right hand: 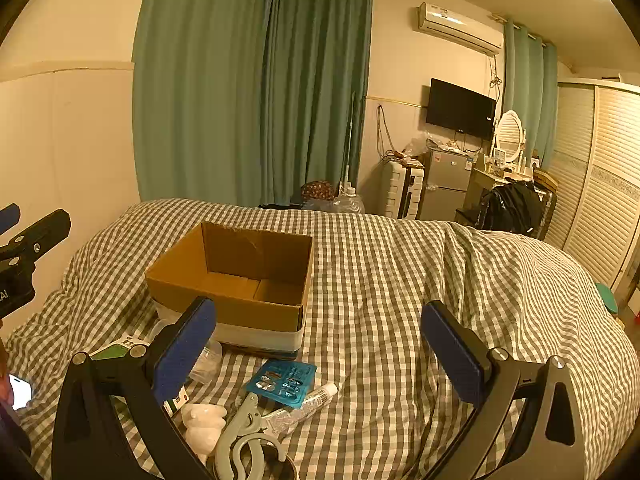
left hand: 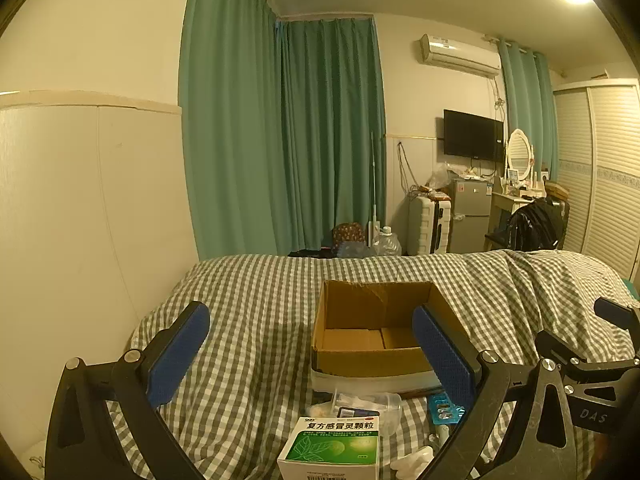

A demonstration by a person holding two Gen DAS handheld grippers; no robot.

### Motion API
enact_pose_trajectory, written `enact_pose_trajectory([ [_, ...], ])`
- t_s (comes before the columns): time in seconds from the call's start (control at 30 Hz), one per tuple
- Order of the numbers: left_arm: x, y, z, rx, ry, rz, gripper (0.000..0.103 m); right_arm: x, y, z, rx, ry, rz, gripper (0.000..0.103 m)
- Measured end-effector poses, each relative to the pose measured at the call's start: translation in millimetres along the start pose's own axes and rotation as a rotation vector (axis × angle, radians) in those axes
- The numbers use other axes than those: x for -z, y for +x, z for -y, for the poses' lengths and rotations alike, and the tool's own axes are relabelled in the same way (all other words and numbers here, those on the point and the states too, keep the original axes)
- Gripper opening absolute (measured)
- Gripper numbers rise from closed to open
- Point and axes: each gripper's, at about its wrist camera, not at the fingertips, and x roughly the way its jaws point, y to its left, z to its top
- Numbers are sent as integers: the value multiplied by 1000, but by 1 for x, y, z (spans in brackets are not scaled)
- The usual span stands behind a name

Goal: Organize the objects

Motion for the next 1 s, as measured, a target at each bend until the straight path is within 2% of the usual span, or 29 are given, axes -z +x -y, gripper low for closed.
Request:
enact_pose_trajectory([
  [0.33, 3, 3, 2, 1, 9, -11, 103, 1, 3, 1, 1, -4, -10, 103],
  [0.67, 21, 19, 7, 2, 18, -71, 103, -2, 9, -6, -19, -7, -22, 103],
  [1.0, 18, 16, 5, 2, 12, -69, 103, 1, 11, -9, -23, -5, -33, 103],
])
